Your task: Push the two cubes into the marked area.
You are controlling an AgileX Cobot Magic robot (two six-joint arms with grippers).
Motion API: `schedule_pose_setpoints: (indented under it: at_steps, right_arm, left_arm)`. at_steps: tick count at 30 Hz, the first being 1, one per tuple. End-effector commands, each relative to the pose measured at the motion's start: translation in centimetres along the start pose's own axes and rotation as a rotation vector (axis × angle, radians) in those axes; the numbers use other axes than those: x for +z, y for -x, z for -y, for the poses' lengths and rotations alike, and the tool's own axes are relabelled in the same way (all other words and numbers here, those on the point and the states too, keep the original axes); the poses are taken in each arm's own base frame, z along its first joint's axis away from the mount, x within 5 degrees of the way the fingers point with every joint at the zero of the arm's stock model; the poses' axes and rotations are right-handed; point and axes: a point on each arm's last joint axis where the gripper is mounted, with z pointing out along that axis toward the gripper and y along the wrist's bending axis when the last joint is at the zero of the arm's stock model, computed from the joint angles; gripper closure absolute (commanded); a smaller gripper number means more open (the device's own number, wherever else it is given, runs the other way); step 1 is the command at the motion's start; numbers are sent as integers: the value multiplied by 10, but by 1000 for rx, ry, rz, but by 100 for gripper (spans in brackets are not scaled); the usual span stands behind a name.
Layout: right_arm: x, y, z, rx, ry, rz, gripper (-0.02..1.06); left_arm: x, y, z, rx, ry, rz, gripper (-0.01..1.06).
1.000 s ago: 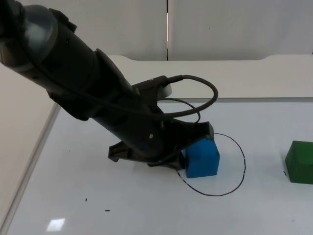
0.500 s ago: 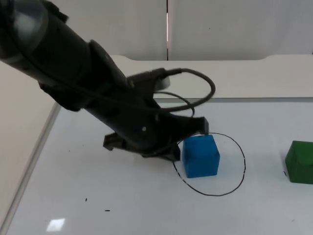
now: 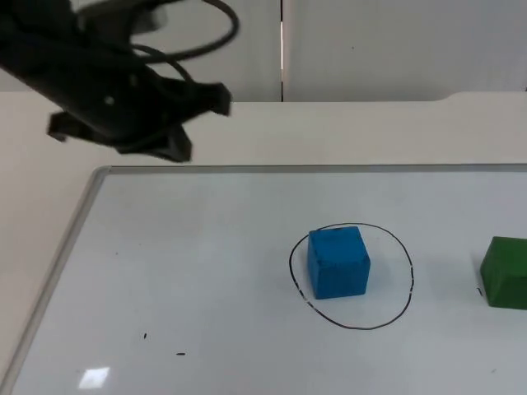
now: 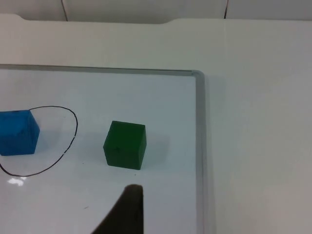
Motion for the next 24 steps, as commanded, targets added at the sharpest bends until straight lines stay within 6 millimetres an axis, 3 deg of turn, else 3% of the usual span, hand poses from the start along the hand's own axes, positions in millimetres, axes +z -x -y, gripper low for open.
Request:
schedule_pose_setpoints:
  at_steps: [1, 3, 7, 8, 11, 13, 17, 24]
  right_arm:
    - [1, -1, -1, -3, 0, -1, -1]
    - [1, -1, -1, -3, 0, -1, -1]
    - [1, -1, -1, -3, 0, -1, -1]
    - [1, -1, -1, -3, 0, -1, -1]
    - [1, -1, -1, -3, 0, -1, -1]
    - [1, -1, -1, -3, 0, -1, -1]
    - [1, -1, -1, -3, 0, -1, -1]
    - [1, -1, -1, -3, 0, -1, -1]
  left_arm:
    - [-17, 6, -6, 20, 26, 17, 105]
    - [-25, 9, -10, 36, 42, 31, 105]
    - [-70, 20, -27, 64, 100, 97, 105]
    - [-70, 20, -27, 64, 100, 97, 105]
    - [-102, 22, -30, 65, 109, 147, 105]
    - [-111, 21, -28, 90, 107, 166, 105]
    - [-135, 9, -23, 127, 98, 234, 105]
    - [-175, -44, -20, 141, 83, 309, 105]
